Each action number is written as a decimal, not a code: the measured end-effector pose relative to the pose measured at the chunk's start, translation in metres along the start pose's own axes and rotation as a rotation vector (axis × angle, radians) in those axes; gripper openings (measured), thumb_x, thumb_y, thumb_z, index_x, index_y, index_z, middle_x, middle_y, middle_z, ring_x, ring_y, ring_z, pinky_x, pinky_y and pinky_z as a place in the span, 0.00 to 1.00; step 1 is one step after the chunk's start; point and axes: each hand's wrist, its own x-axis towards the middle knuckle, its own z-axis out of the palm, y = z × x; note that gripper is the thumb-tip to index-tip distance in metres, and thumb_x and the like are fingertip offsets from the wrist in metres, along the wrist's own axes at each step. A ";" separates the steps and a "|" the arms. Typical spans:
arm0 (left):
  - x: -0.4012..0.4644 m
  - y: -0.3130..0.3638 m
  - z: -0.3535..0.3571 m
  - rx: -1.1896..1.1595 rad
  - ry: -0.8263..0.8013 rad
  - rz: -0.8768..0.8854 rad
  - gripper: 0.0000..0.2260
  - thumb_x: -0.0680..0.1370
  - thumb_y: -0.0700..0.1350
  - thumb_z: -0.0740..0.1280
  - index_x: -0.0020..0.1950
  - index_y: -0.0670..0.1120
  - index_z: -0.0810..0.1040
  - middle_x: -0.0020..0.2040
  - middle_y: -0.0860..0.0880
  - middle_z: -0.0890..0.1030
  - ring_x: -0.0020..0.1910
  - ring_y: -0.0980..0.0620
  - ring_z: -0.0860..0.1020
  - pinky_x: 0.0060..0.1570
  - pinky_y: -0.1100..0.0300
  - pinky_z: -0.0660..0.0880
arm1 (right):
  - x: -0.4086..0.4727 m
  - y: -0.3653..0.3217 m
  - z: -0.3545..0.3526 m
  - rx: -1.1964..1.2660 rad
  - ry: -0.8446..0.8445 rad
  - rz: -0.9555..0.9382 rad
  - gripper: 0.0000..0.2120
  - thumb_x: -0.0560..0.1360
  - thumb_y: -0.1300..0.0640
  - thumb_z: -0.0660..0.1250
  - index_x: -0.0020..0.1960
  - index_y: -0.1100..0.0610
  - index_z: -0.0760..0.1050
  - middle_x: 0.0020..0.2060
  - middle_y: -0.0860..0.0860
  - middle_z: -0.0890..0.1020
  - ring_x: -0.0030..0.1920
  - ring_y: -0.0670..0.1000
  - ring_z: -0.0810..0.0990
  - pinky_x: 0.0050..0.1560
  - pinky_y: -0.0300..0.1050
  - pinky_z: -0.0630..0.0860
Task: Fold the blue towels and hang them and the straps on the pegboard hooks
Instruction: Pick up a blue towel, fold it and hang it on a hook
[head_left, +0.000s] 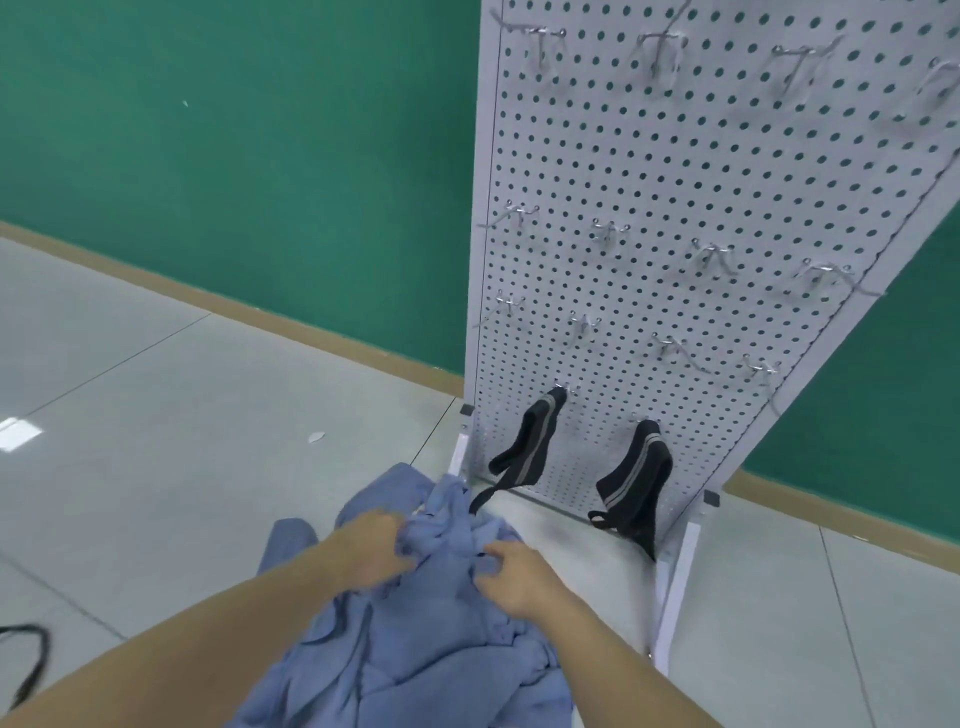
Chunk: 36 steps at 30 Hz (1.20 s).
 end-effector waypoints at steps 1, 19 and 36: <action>-0.004 -0.009 0.009 -0.045 -0.020 0.028 0.10 0.78 0.51 0.70 0.57 0.51 0.77 0.49 0.52 0.79 0.56 0.48 0.78 0.48 0.60 0.70 | 0.006 0.004 0.011 -0.031 -0.022 0.010 0.12 0.76 0.51 0.66 0.54 0.57 0.78 0.55 0.58 0.81 0.61 0.58 0.78 0.46 0.42 0.68; 0.001 0.005 0.006 -0.452 0.218 0.137 0.18 0.82 0.42 0.68 0.34 0.48 0.66 0.29 0.55 0.68 0.31 0.57 0.64 0.34 0.64 0.62 | 0.017 -0.020 0.040 0.442 0.046 0.037 0.18 0.73 0.56 0.78 0.55 0.52 0.71 0.42 0.49 0.79 0.43 0.48 0.77 0.45 0.39 0.75; -0.153 0.131 -0.178 -0.749 0.255 0.450 0.14 0.76 0.43 0.77 0.61 0.46 0.81 0.54 0.51 0.87 0.51 0.57 0.84 0.54 0.61 0.79 | -0.183 -0.189 -0.171 0.178 0.484 -0.502 0.08 0.79 0.65 0.59 0.42 0.64 0.73 0.33 0.49 0.72 0.35 0.47 0.67 0.37 0.43 0.64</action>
